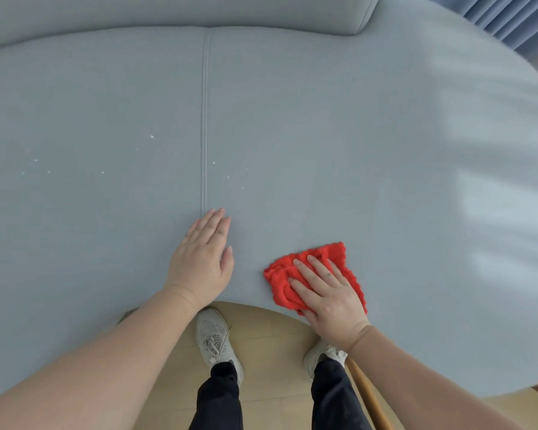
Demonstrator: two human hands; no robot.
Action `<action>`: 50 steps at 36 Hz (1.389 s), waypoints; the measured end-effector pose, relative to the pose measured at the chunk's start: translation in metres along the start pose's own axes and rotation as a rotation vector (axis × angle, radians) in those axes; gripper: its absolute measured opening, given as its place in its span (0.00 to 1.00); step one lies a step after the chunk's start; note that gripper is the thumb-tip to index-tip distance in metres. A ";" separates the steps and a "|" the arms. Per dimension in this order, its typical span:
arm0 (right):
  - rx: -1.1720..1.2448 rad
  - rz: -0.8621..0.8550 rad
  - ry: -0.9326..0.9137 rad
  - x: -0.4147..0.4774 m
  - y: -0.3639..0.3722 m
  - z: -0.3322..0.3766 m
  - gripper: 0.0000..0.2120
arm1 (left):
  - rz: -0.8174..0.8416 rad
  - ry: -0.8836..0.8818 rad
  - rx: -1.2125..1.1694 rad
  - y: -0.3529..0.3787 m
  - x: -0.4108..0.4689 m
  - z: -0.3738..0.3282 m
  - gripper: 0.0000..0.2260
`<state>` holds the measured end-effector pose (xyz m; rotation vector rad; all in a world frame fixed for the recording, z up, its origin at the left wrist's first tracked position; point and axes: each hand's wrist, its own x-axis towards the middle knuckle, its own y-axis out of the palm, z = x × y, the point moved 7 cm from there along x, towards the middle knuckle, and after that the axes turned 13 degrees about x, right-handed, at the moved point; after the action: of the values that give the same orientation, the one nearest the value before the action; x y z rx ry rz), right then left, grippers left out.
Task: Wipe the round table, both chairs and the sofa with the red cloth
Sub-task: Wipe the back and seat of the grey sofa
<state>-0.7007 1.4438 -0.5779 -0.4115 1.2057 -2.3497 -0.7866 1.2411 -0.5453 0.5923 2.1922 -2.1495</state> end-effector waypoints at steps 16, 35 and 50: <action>0.007 -0.046 -0.044 0.073 -0.006 -0.016 0.16 | -0.094 -0.122 -0.029 0.029 0.031 0.072 0.26; -0.101 -0.079 0.019 0.261 -0.046 -0.099 0.21 | -0.177 -0.063 -0.060 0.035 0.035 0.075 0.24; -0.068 -0.150 0.211 0.379 -0.085 -0.170 0.24 | -0.253 -0.047 -0.082 0.040 0.036 0.078 0.24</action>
<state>-1.1228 1.4025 -0.5853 -0.2910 1.3975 -2.5373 -0.8288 1.1741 -0.5976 0.2703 2.4313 -2.1426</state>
